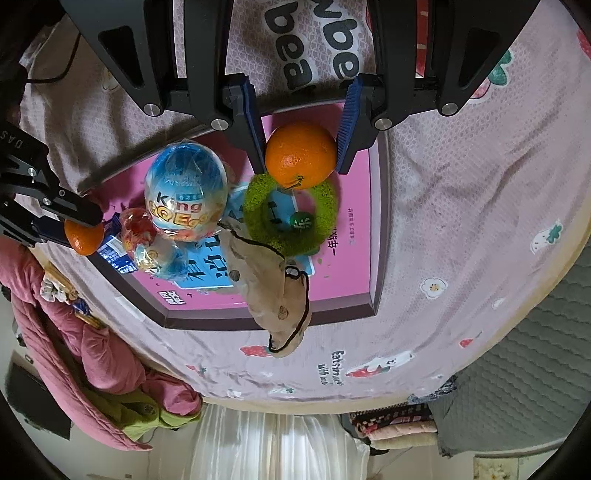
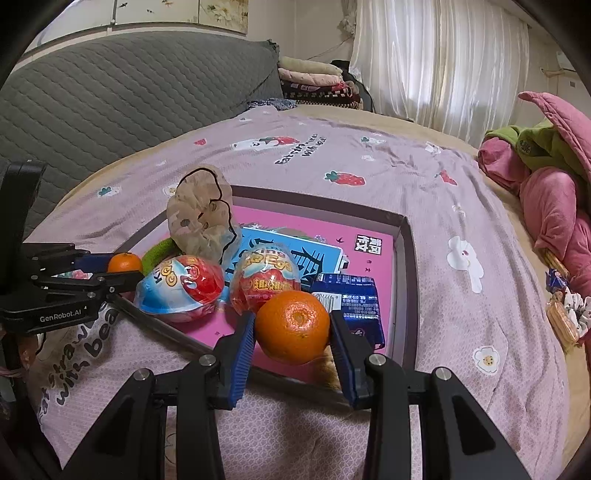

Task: Organize objects
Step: 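Lift both oranges and carry them over the pink book in the tray, then lower the oranges onto the pink book and open both grippers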

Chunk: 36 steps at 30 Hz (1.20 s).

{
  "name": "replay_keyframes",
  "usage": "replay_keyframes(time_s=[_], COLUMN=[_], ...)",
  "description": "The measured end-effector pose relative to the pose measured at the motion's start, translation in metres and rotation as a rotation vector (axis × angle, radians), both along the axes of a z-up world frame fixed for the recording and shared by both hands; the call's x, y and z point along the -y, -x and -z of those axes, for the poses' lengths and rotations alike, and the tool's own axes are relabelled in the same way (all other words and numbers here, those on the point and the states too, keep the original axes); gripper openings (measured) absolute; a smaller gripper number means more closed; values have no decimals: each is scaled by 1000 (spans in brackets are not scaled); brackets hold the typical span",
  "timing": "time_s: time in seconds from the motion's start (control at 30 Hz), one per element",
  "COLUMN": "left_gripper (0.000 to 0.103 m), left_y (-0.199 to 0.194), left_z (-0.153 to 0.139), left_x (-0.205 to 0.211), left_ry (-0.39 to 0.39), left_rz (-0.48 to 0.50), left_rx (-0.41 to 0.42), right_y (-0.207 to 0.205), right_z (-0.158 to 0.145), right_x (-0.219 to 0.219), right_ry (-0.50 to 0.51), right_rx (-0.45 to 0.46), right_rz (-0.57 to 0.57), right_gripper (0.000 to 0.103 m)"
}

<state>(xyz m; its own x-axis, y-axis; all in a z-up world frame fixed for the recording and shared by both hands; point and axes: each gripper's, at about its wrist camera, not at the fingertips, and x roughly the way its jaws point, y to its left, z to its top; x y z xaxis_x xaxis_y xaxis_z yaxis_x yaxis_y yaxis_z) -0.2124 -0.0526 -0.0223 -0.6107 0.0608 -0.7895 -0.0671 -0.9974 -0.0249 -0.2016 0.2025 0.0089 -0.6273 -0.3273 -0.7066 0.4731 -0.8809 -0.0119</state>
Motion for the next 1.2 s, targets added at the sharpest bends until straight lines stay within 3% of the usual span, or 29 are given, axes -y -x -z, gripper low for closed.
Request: replay_keyframes(time_s=[0.47, 1.2], left_gripper=[38, 38], left_y=[9, 15], left_z=[7, 11], left_x=[3, 1], left_ry=[-6, 8], left_rz=[-18, -45], left_rx=[10, -8], right_y=[4, 24], right_z=[14, 25], right_x=[13, 15], right_ry=[-51, -21], right_rx=[9, 21], right_rz=[-18, 22], right_gripper=[40, 40])
